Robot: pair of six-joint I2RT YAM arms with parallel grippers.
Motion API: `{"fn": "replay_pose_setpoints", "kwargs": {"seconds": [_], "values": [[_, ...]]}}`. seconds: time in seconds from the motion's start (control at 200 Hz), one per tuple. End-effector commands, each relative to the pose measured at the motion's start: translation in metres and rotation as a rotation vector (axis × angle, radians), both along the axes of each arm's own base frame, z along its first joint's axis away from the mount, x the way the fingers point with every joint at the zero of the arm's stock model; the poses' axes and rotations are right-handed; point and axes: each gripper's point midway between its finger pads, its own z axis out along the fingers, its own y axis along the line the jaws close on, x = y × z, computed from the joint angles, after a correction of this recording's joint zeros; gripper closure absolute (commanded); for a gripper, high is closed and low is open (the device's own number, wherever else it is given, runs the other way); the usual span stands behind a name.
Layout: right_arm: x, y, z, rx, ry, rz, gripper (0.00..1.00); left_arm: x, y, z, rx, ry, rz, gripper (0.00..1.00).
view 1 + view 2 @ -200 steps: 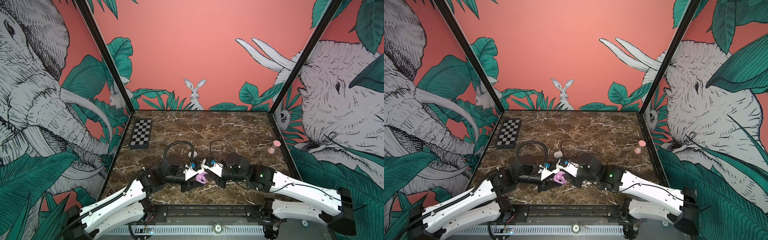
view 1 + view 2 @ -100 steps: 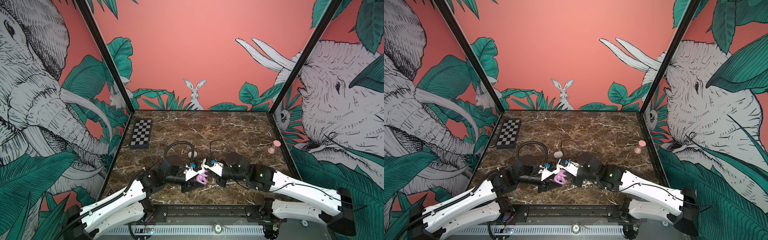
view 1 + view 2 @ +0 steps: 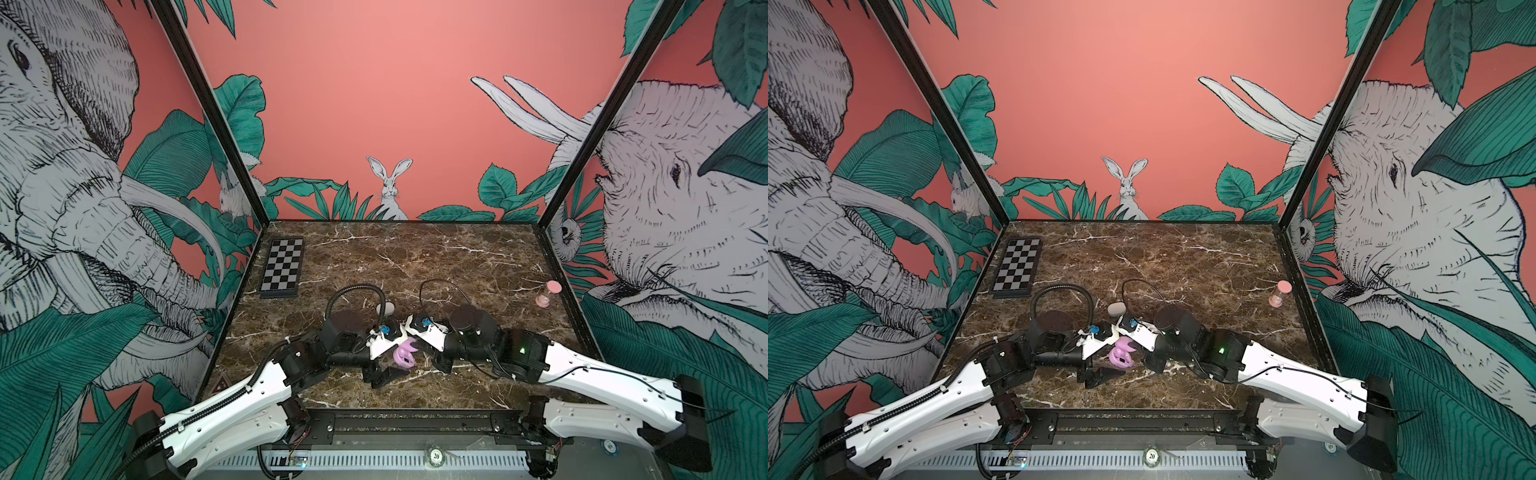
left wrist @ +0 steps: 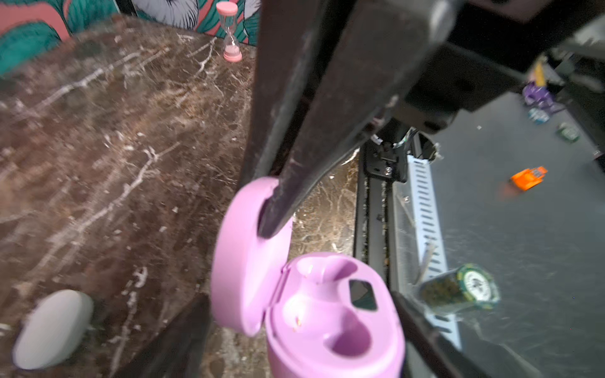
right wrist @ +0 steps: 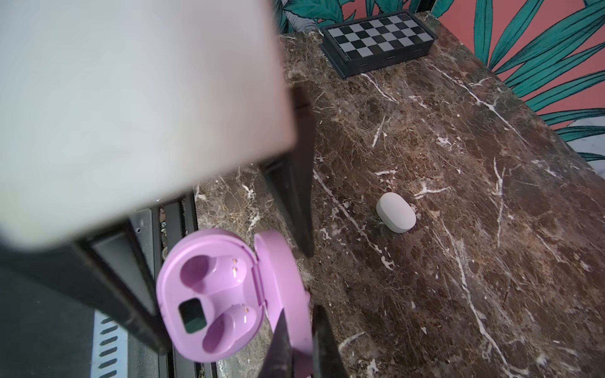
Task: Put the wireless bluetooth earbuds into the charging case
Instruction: 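Hold the opened pink case steady with both grippers, then lower the open pink case with the right gripper while the left withdraws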
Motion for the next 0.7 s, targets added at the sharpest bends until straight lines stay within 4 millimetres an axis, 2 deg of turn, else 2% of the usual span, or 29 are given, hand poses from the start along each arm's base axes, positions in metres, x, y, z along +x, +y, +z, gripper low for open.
{"fn": "replay_pose_setpoints", "kwargs": {"seconds": [0.0, 0.135, 0.285, 0.39, 0.505, 0.59, 0.695], "values": [[0.014, -0.003, 0.015, 0.007, -0.062, -0.060, 1.00, 0.006, 0.003, 0.008, -0.050, -0.064, 0.036, 0.01], [0.025, -0.007, 0.010, -0.032, -0.111, -0.102, 1.00, 0.015, 0.010, 0.013, -0.078, -0.138, 0.094, 0.01], [0.047, -0.014, -0.006, -0.097, -0.163, -0.179, 1.00, 0.049, 0.031, 0.029, -0.091, -0.283, 0.310, 0.01], [0.062, -0.018, -0.022, -0.139, -0.164, -0.210, 1.00, 0.076, 0.056, 0.042, -0.096, -0.394, 0.509, 0.01], [0.074, -0.018, -0.039, -0.208, -0.160, -0.220, 1.00, 0.103, 0.093, 0.057, -0.080, -0.504, 0.752, 0.01], [0.082, -0.017, -0.054, -0.288, -0.166, -0.225, 1.00, 0.115, 0.115, 0.062, -0.055, -0.563, 0.885, 0.01], [0.091, -0.012, -0.069, -0.358, -0.176, -0.217, 1.00, 0.123, 0.130, 0.063, -0.010, -0.595, 0.979, 0.01]]}}
